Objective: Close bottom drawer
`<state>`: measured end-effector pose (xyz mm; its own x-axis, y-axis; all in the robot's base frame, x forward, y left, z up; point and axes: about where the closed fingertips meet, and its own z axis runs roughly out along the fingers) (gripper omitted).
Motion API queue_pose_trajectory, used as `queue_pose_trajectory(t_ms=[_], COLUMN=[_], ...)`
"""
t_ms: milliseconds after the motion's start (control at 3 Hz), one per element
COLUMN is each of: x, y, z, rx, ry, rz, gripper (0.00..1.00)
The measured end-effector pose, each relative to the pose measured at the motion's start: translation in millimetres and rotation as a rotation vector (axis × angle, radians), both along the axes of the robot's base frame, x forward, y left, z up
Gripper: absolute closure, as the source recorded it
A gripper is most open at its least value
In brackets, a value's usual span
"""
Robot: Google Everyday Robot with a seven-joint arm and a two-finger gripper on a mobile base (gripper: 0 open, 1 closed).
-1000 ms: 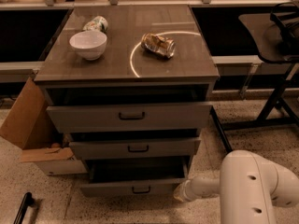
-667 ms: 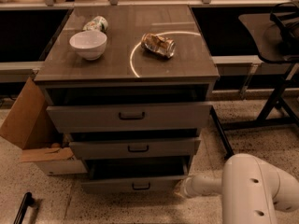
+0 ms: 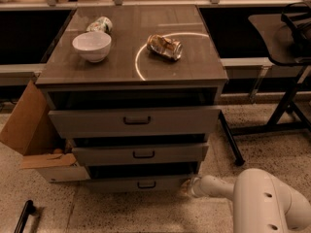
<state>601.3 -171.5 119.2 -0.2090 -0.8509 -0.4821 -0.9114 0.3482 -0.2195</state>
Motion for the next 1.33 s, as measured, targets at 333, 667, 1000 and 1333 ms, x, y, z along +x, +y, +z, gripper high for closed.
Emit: queue_pose_trajectory(t_ms=[333, 667, 1000, 1333], x=[16.4, 30.8, 37.8, 32.9], y=[-3.1, -9.9, -14.3, -14.7], z=[-0.1, 1.5, 2.7, 7.4], rx=[0.003, 0.002, 0.003, 0.006], ry=[-0.015, -0.022, -0.022, -0.011], rz=[-0.006, -0.018, -0.022, 0.004], gripper=[1.00, 1.00, 1.00, 1.00])
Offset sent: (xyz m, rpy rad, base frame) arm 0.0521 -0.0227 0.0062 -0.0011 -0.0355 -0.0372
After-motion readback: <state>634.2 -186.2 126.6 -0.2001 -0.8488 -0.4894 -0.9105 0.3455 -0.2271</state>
